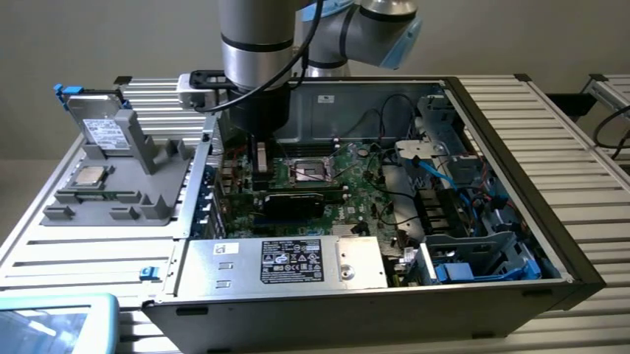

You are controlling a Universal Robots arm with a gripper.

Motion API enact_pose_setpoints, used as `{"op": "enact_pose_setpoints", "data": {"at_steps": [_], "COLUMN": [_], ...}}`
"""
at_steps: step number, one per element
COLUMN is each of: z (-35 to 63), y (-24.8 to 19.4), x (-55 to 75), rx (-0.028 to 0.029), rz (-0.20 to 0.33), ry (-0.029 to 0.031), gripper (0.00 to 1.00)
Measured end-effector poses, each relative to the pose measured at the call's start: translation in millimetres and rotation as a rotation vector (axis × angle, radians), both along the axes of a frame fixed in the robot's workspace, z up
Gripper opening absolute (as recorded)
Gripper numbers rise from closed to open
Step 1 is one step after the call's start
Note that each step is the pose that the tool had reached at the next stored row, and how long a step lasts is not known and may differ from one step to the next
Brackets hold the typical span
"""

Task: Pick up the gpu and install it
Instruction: 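Press down on the gpu until it lock into place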

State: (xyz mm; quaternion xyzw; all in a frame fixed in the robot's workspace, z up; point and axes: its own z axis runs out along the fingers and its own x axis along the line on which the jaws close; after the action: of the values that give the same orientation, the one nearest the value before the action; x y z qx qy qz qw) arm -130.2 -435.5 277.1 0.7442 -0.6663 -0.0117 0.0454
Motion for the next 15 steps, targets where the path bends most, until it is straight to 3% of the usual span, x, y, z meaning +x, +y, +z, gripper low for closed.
{"op": "enact_pose_setpoints", "data": {"at_steps": [15], "z": [-8.0], "y": [-1.4], "x": [-1.0], "rx": [-0.0018], "rz": [0.016], "ry": [0.0006], "gripper": [0.12]}}
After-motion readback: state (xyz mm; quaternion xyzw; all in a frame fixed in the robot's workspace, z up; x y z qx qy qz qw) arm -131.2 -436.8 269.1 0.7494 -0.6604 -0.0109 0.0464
